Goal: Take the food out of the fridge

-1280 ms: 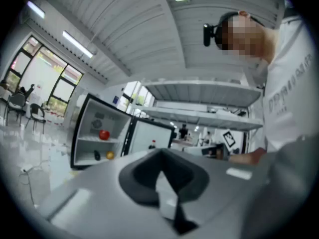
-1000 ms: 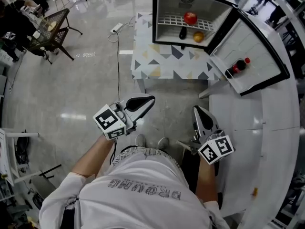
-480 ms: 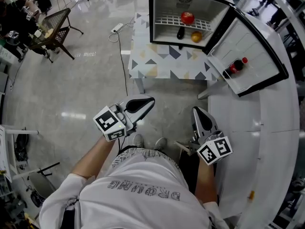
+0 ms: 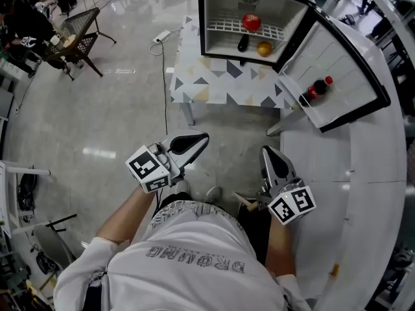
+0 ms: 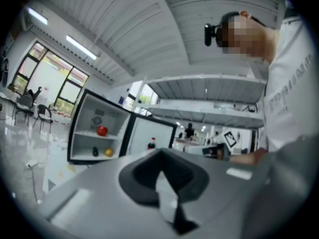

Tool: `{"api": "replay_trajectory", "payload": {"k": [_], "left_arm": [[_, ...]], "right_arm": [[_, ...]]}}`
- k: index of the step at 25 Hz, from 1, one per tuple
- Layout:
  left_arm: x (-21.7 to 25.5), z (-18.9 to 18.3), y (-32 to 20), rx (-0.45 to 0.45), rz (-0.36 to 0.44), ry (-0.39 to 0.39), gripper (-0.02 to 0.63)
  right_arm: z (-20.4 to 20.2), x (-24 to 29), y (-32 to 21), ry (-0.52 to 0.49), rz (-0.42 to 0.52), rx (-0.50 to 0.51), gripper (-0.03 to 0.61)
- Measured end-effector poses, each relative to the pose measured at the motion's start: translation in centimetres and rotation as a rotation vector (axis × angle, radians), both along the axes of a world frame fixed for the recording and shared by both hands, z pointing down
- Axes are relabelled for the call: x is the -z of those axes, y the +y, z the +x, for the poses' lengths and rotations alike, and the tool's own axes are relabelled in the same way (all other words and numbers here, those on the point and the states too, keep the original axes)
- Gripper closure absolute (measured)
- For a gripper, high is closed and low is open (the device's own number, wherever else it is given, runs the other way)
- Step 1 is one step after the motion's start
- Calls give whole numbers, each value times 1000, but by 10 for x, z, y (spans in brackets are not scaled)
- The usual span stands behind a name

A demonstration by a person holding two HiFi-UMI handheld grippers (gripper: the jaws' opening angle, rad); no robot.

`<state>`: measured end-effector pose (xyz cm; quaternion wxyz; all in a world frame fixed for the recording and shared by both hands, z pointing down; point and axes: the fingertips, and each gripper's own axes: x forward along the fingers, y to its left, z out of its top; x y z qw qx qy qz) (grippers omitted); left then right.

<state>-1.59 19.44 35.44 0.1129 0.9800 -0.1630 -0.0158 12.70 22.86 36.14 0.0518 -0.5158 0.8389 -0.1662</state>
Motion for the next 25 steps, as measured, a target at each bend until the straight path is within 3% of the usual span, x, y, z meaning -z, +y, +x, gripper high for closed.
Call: {"api": "replay_trajectory", "payload": {"k": [14,25], "left_arm": [[-1,13,0,29,10,-12,606],[-7,12,-42,31,13,-5,606]], "right_arm": [[22,-5,-2,-11,0,10,578],[27,-16,-40,-19,-24,-2,578]]}}
